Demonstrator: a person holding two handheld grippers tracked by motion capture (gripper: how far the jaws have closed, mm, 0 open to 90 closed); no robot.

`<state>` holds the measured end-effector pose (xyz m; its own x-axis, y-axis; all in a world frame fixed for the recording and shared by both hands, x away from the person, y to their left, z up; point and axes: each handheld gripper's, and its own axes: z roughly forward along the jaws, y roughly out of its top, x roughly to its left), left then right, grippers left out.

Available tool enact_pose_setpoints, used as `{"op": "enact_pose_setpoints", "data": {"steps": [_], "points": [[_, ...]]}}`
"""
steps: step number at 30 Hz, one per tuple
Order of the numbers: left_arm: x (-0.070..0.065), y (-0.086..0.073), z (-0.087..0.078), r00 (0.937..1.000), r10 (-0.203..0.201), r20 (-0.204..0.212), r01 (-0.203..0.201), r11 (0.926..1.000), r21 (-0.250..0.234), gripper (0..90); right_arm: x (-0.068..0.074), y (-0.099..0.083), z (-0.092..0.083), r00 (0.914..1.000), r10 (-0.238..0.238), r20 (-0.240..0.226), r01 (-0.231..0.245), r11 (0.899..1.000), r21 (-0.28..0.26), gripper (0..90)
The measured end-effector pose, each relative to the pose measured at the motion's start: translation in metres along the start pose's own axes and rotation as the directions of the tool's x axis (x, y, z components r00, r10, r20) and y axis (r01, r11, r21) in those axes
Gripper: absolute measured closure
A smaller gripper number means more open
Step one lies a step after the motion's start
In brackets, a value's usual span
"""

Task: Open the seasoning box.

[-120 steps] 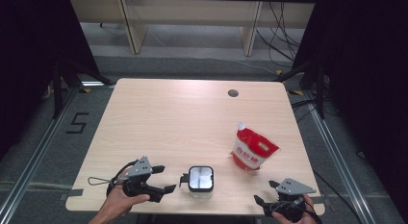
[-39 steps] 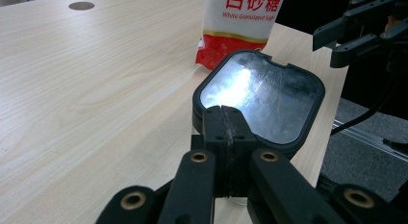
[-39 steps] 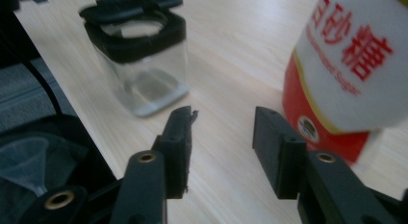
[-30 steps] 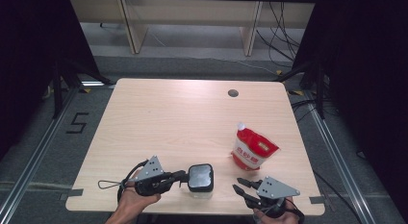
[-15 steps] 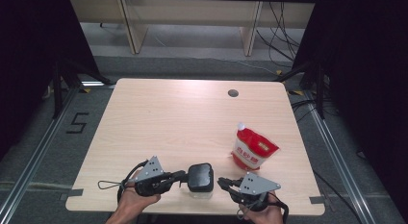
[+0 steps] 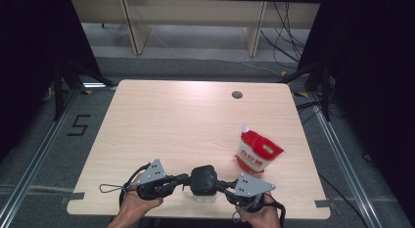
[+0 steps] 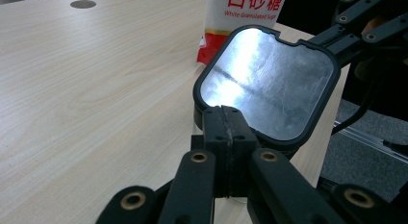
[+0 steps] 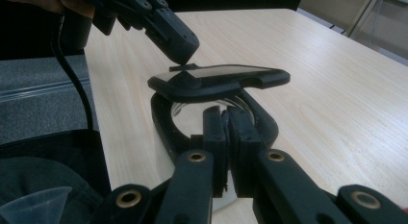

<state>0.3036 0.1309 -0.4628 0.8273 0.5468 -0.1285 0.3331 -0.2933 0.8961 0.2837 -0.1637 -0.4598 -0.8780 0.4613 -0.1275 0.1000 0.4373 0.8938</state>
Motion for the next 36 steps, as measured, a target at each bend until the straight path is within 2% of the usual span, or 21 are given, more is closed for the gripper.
{"op": "enact_pose_setpoints", "data": {"steps": [1, 3, 5, 6, 7, 8, 9, 10, 11, 15, 16, 17, 19, 24, 25, 26, 30, 32, 34, 35, 36], "points": [[0.000, -0.001, 0.000, 0.9998, -0.019, 0.003, 0.019, 0.9998, -0.004, 89.0, 0.000, 0.001, 0.001, 1.0000, -0.005, -0.005, 0.005, 1.000, 0.000, 87.5], [0.000, -0.001, 0.000, 0.9999, -0.014, 0.003, 0.014, 0.9999, -0.003, 88.2, 0.000, 0.002, 0.002, 1.0000, 0.000, -0.005, 0.000, 1.000, -0.001, 87.5], [0.002, 0.000, -0.001, 1.0000, 0.004, -0.005, -0.004, 1.0000, 0.006, 84.3, 0.000, 0.004, 0.004, 0.9998, -0.006, -0.017, 0.006, 1.000, -0.006, 87.5], [0.005, 0.000, -0.003, 0.9996, 0.028, -0.003, -0.028, 0.9993, 0.023, 80.1, 0.000, 0.005, 0.005, 0.9999, -0.001, -0.010, 0.001, 1.000, -0.003, 87.5], [0.005, 0.000, -0.003, 0.9996, 0.028, -0.003, -0.028, 0.9993, 0.023, 76.1, 0.000, 0.005, 0.005, 0.9999, -0.001, -0.010, 0.001, 1.000, -0.003, 87.5], [0.004, -0.001, -0.005, 1.0000, -0.005, -0.008, 0.005, 0.9997, 0.022, 72.6, 0.001, 0.006, 0.007, 0.9999, -0.011, -0.013, 0.011, 1.000, -0.007, 87.5], [0.006, -0.002, -0.006, 0.9999, 0.010, 0.011, -0.010, 0.9999, 0.008, 72.6, 0.001, 0.006, 0.007, 0.9999, -0.011, -0.013, 0.011, 1.000, -0.007, 87.5], [0.005, -0.003, -0.009, 0.9998, 0.003, 0.021, -0.003, 1.0000, 0.008, 69.7, 0.001, 0.007, 0.007, 0.9997, -0.014, -0.019, 0.014, 1.000, -0.005, 87.4], [0.005, -0.007, -0.013, 0.9992, 0.027, 0.031, -0.027, 0.9995, 0.017, 63.5, 0.001, 0.008, 0.007, 0.9998, -0.017, -0.013, 0.017, 1.000, -0.005, 87.1], [0.005, -0.014, -0.014, 0.9977, 0.055, 0.040, -0.057, 0.9972, 0.048, 53.9, 0.000, 0.010, 0.008, 0.9997, -0.014, -0.019, 0.014, 1.000, -0.012, 86.0], [0.007, -0.019, -0.009, 0.9970, 0.048, 0.060, -0.052, 0.9969, 0.059, 51.6, 0.001, 0.012, 0.009, 0.9999, -0.010, -0.012, 0.010, 1.000, -0.012, 85.9], [0.007, -0.019, -0.009, 0.9970, 0.048, 0.060, -0.052, 0.9969, 0.059, 50.1, 0.001, 0.012, 0.009, 0.9999, -0.010, -0.012, 0.010, 1.000, -0.012, 85.9], [0.012, -0.025, -0.001, 0.9943, 0.076, 0.075, -0.081, 0.9940, 0.072, 48.2, 0.001, 0.015, 0.011, 0.9994, -0.029, -0.018, 0.029, 1.000, -0.011, 85.9], [0.015, -0.029, 0.006, 0.9936, 0.059, 0.097, -0.064, 0.9965, 0.053, 47.6, 0.002, 0.019, 0.013, 0.9992, -0.036, -0.017, 0.036, 0.999, -0.026, 85.9], [0.015, -0.029, 0.008, 0.9928, 0.074, 0.093, -0.081, 0.9946, 0.065, 47.9, 0.003, 0.021, 0.015, 0.9997, -0.025, -0.008, 0.025, 0.999, -0.027, 85.8], [0.014, -0.030, 0.011, 0.9925, 0.072, 0.099, -0.077, 0.9957, 0.051, 48.0, 0.003, 0.022, 0.016, 0.9992, -0.035, -0.022, 0.034, 0.999, -0.024, 85.8], [0.015, -0.032, 0.015, 0.9921, 0.076, 0.100, -0.082, 0.9947, 0.062, 51.0, 0.003, 0.024, 0.019, 0.9990, -0.038, -0.024, 0.037, 0.999, -0.030, 85.6], [0.017, -0.033, 0.020, 0.9875, 0.097, 0.124, -0.104, 0.9934, 0.048, 56.4, 0.005, 0.027, 0.022, 0.9987, -0.039, -0.033, 0.039, 0.999, -0.025, 85.5], [0.016, -0.033, 0.020, 0.9902, 0.081, 0.113, -0.087, 0.9948, 0.052, 61.7, 0.005, 0.029, 0.023, 0.9986, -0.038, -0.037, 0.037, 0.999, -0.026, 85.3], [0.016, -0.034, 0.021, 0.9888, 0.096, 0.114, -0.102, 0.9938, 0.045, 61.7, 0.005, 0.029, 0.023, 0.9986, -0.038, -0.037, 0.037, 0.999, -0.026, 85.3], [0.016, -0.034, 0.021, 0.9874, 0.123, 0.099, -0.128, 0.9908, 0.045, 66.9, 0.005, 0.031, 0.026, 0.9977, -0.056, -0.038, 0.055, 0.998, -0.033, 85.3]]}}
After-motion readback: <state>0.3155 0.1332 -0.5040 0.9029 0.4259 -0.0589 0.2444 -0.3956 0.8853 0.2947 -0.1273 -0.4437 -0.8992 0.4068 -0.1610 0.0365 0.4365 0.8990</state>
